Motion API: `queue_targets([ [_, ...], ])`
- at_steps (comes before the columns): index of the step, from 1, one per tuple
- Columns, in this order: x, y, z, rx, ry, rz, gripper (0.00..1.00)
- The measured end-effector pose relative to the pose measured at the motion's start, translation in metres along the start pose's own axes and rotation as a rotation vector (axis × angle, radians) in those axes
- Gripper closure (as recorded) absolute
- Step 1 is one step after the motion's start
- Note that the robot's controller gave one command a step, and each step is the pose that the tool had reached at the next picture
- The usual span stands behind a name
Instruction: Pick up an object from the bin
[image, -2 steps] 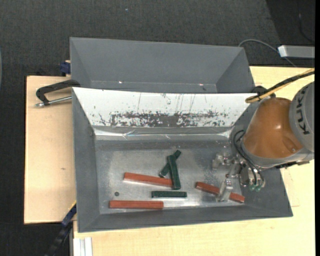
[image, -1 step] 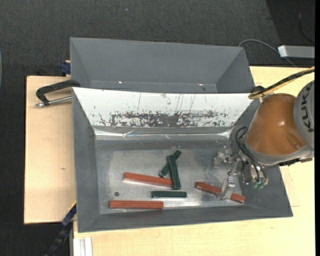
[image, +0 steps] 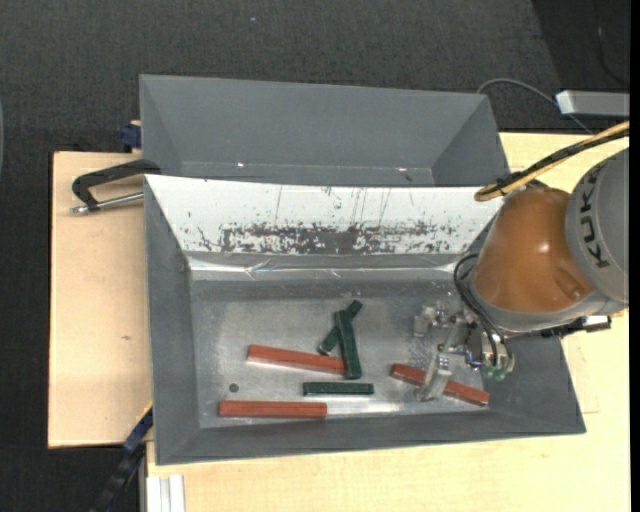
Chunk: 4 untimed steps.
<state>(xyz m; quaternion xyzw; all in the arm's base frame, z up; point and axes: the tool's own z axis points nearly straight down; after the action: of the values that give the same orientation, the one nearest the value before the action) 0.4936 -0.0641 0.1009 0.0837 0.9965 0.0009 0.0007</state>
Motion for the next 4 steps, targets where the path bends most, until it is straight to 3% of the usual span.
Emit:
queue_targets([
  [1,-0.002,-0.006,0.032,0.001,0.004,-0.047,0.00],
  [2,-0.008,-0.054,0.030,-0.001,-0.002,0.006,1.00],
  [4,-0.006,-0.054,0.024,-0.001,0.005,0.006,1.00],
])
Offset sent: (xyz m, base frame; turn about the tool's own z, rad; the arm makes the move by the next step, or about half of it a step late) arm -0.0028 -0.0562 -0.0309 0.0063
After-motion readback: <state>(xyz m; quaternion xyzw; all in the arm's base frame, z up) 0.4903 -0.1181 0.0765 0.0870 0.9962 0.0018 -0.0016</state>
